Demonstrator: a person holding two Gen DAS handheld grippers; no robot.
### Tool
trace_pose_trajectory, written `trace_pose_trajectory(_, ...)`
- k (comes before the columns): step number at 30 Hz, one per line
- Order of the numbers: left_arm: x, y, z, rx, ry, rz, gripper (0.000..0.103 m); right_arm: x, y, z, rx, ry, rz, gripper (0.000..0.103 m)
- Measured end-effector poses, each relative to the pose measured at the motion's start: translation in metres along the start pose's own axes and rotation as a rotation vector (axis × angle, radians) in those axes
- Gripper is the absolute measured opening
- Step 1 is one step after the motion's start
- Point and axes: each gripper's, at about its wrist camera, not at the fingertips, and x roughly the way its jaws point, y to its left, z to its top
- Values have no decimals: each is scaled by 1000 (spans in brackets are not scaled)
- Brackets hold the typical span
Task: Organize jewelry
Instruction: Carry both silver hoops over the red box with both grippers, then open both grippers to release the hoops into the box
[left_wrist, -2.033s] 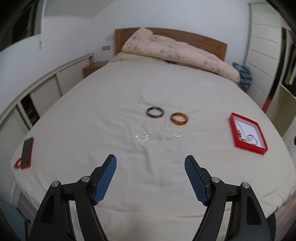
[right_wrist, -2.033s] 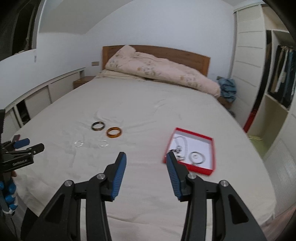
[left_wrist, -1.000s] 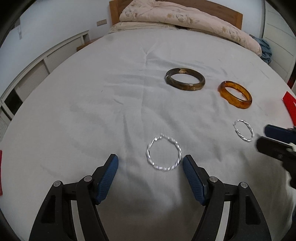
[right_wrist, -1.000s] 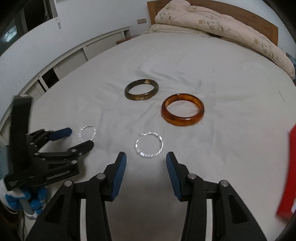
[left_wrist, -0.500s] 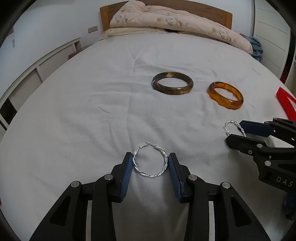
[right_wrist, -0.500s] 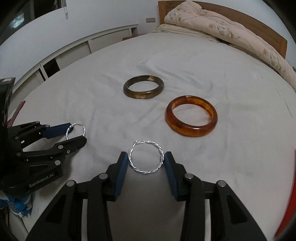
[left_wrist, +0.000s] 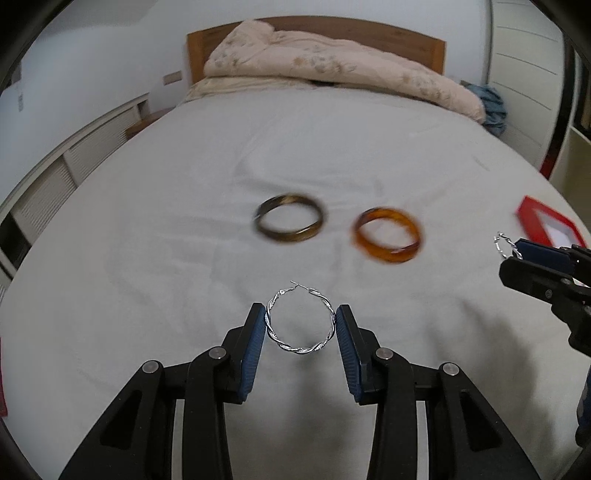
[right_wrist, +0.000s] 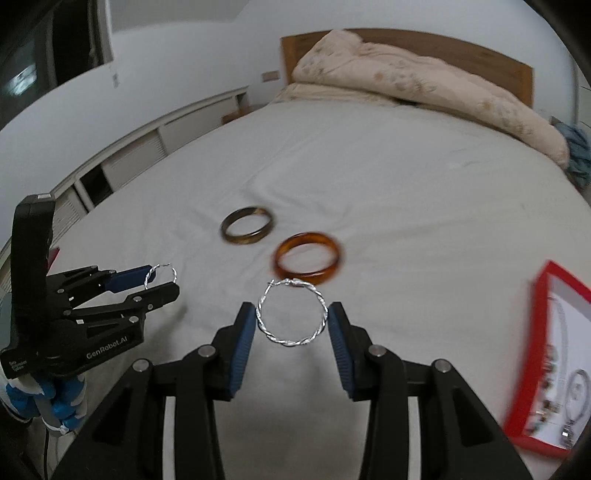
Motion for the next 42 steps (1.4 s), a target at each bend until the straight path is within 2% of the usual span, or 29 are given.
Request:
trace_pose_trajectory(7, -6, -83, 30, 74, -22, -118, 38, -64, -78, -8, 64, -46, -127, 38)
trace_pose_trajectory(12, 1, -165, 51, 141, -30, -229, 38, -96, -152, -21, 117, -41, -225, 38)
trace_pose_trajectory(17, 20, -254, 70, 227, -21, -329, 39, -103, -222, -38, 160, 0, -287, 38)
trace_pose_trajectory(21, 41, -307, 81, 278, 15, -382, 38, -92, -271, -43, 178, 44, -285, 38)
trace_pose_trajectory(25, 72, -347, 90, 329, 76, -383, 39, -78, -305, -45, 174, 90, -242, 38)
trace_pose_trajectory(29, 96, -371, 90, 366, 121, -351, 39, -62, -326, -41, 142, 138, -215, 38)
trace_pose_trajectory(34, 120, -387, 87, 400, 172, -311, 38, -46, -330, -48, 80, 197, -220, 38)
trace_pose_trajectory(42, 128, -399, 89, 416, 177, -279, 39, -34, -319, -51, -65, 266, -249, 39)
